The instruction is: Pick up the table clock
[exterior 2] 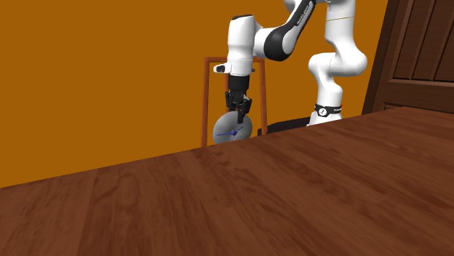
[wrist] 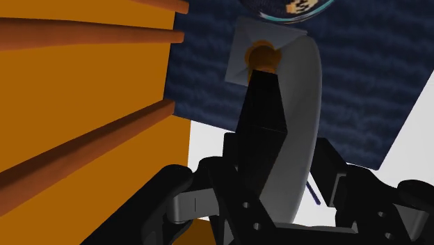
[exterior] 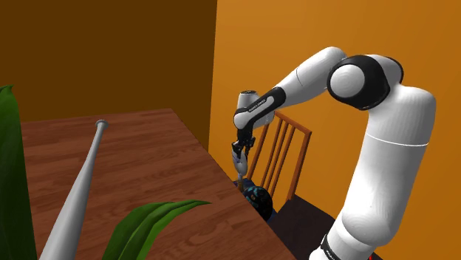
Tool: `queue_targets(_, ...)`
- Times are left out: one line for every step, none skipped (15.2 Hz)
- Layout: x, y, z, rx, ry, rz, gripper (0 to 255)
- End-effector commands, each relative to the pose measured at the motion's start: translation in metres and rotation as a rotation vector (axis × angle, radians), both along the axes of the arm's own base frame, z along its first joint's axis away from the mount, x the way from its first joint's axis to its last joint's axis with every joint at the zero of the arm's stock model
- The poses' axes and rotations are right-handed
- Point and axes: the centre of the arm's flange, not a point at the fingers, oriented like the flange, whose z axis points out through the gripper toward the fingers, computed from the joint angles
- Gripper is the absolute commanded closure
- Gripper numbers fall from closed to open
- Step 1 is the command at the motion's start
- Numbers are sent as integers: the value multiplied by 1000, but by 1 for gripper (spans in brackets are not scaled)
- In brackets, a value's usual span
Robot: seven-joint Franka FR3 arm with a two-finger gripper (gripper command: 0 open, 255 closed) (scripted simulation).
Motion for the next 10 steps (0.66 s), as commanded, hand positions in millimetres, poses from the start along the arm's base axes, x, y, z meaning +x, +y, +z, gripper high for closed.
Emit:
queue_targets(0,0,10,0,0,0,255)
queue_targets(0,0,16,0,0,0,255)
queue_targets(0,0,21,0,0,0,255)
queue_targets(0,0,26,0,0,0,255)
queue_targets(0,0,32,0,0,0,255)
queue_targets(0,0,37,0,0,0,255)
queue_targets(0,0,42,0,0,0,255)
queue_targets(0,0,47,0,0,0,255)
queue_targets(0,0,48,0,0,0,255)
queue_targets(0,0,48,0,0,0,255)
